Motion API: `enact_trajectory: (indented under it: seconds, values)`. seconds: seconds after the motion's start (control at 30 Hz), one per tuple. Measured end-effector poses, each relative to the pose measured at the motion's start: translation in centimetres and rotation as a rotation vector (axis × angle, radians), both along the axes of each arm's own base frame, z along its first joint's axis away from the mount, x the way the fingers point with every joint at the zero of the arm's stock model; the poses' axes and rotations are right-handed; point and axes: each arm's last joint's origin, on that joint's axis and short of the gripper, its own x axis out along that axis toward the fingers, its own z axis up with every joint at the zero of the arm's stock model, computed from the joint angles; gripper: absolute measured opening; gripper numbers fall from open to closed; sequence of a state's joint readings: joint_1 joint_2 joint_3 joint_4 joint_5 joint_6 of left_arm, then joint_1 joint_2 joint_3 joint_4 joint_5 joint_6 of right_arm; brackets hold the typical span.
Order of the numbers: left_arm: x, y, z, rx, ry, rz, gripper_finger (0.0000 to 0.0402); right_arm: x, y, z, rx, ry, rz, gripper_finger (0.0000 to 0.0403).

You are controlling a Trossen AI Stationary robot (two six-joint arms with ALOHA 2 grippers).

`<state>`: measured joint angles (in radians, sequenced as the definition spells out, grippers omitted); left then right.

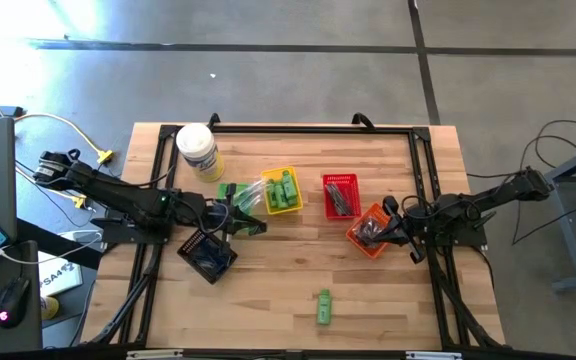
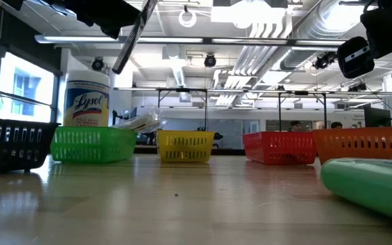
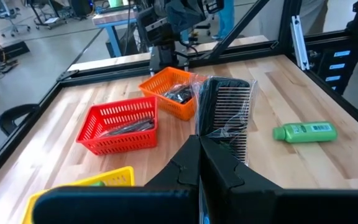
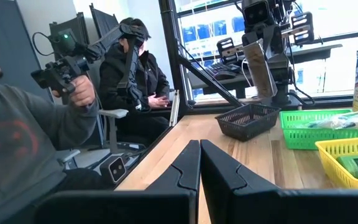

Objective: Pick & Place Travel size toiletries
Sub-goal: Put the black comb into the red basket

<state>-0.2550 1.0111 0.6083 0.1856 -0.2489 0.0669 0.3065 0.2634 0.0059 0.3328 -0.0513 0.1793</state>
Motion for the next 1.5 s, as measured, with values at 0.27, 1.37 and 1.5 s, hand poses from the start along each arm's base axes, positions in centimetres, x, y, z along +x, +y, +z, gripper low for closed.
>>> enact_trajectory:
  seconds: [0.27, 1.37, 1.5]
  values:
    - [0.0, 0.0, 0.0, 0.034, 0.0, -0.002, 0.0, 0.0, 0.0, 0.0, 0.0, 0.0, 0.0, 0.0003]
    - [17.2, 12.4, 7.1, 0.249, 0.267, 0.081, 0.0, 0.0, 1.0, -0.6, -0.001, 0.072, 0.121, 0.0003]
    - [19.2, 13.9, 7.5, 0.342, 0.278, 0.015, 0.0, 0.0, 1.2, -0.6, -0.017, 0.064, 0.137, 0.0003]
